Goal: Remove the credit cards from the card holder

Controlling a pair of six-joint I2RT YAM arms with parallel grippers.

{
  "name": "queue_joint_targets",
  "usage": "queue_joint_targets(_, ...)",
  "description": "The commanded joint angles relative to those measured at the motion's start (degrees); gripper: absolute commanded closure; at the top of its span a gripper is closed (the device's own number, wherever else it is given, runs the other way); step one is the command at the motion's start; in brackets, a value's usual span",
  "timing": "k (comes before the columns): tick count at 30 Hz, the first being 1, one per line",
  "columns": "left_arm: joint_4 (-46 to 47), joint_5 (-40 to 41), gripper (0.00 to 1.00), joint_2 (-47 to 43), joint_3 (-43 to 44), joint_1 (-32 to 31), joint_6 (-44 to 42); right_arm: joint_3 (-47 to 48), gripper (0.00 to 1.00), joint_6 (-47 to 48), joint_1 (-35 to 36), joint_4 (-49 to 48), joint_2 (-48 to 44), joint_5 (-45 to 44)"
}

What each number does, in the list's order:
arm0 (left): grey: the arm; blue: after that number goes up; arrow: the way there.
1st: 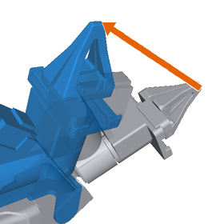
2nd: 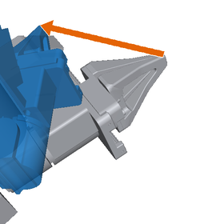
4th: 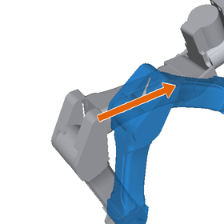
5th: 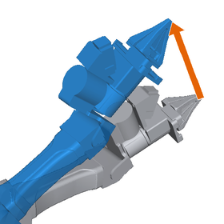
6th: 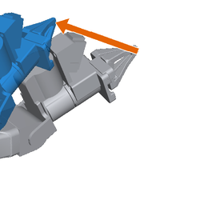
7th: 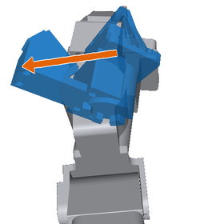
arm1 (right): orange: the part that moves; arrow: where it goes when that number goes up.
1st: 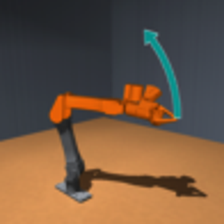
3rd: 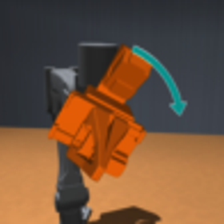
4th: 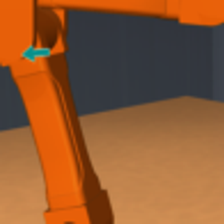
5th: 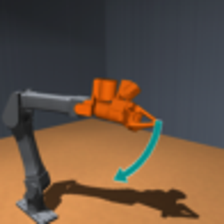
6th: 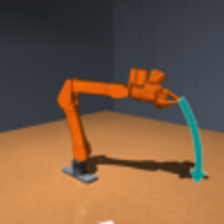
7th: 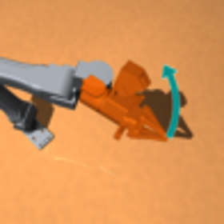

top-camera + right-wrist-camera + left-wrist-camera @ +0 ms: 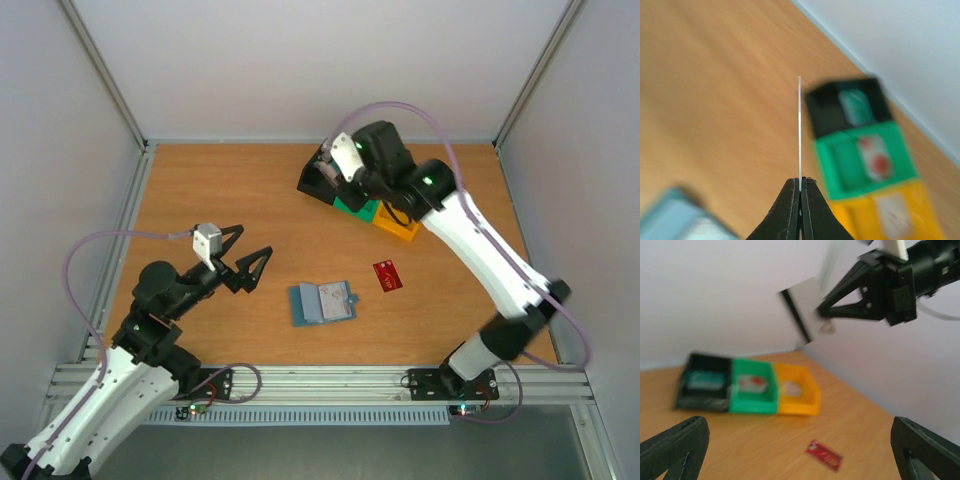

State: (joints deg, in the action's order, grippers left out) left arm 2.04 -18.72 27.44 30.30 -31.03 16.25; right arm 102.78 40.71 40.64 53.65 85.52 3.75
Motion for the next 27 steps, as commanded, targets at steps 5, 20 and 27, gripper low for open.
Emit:
queue_joint_targets(5, -11.6, 23.2, 0.01, -2.3, -8.1, 8.1, 0.0, 8.5, 0.99, 17.8, -11.3, 9.1, 19.7, -38.0)
queue_joint_targets(20, -3.3, 20.4, 0.01, -9.7, -13.3, 16.8, 0.2, -1.0, 0.99, 36.8, -20.9, -8.7, 32.0, -39.1)
queue_joint_targets(27, 0.3, 21.8, 0.01, -15.7, -15.9, 17.1, -2.6, -2.8, 0.99, 37.7, -23.1, -12.2, 34.9, -39.6)
